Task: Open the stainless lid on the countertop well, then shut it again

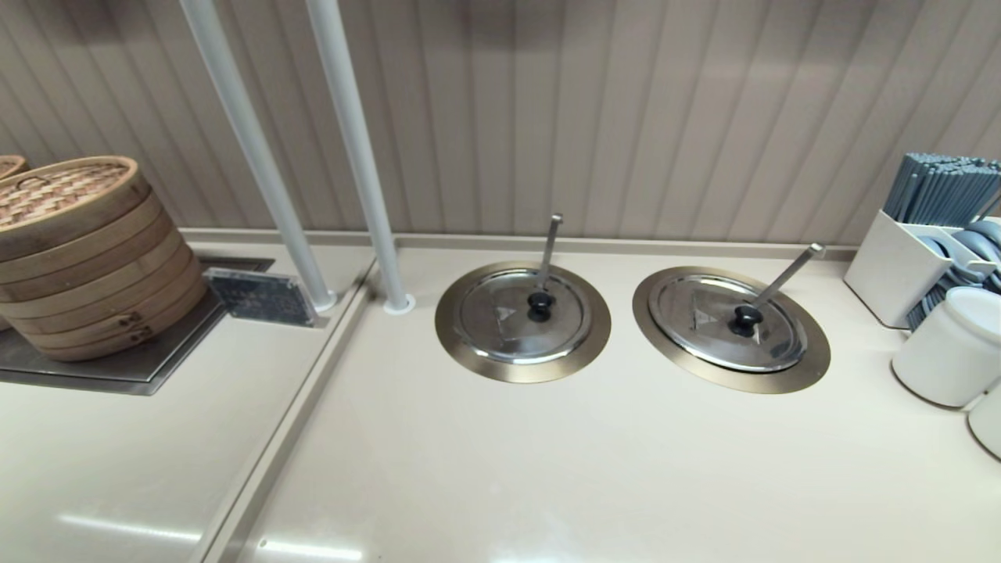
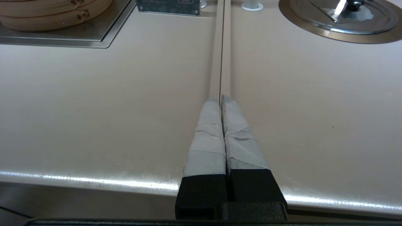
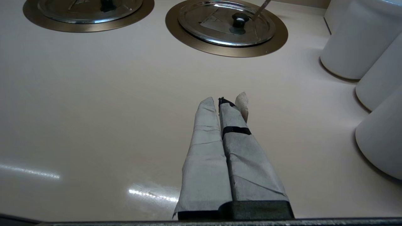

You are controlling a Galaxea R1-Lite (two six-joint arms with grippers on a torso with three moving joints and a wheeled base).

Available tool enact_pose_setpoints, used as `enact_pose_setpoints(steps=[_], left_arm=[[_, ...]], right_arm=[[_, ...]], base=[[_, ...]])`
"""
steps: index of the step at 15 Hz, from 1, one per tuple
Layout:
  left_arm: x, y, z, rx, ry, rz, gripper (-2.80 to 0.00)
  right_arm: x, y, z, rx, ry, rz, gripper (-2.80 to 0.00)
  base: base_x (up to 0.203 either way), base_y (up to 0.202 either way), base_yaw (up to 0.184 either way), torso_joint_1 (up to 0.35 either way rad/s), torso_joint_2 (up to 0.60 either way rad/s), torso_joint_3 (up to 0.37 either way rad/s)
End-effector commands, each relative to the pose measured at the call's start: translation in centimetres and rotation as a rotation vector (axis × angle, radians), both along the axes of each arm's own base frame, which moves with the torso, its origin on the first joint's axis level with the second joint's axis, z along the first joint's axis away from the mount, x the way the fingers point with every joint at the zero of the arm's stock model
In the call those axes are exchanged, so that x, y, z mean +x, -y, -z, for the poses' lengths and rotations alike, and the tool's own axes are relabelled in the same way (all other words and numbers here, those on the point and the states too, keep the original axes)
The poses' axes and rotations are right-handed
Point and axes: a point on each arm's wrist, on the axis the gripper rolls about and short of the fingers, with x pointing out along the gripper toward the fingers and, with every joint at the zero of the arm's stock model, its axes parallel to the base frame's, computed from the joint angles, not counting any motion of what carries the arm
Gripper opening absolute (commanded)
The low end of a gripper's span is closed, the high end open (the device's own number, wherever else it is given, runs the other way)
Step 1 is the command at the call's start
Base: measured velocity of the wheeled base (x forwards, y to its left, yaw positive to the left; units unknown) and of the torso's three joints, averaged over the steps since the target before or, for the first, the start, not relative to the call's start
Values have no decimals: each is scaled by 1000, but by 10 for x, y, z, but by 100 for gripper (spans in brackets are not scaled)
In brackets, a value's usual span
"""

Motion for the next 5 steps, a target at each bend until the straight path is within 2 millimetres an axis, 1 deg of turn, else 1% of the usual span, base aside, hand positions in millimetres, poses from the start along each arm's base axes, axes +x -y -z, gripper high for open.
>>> enact_pose_setpoints(steps=[1,5], left_arm=[[0,0,0,0,0,0,-280],[0,0,0,0,-1,0,-280]], right_arm=[[0,0,0,1,-6,-1,-280],[0,0,0,27,-8,11,-280]], base=[[0,0,0,0,0,0],[0,0,0,0,0,0]])
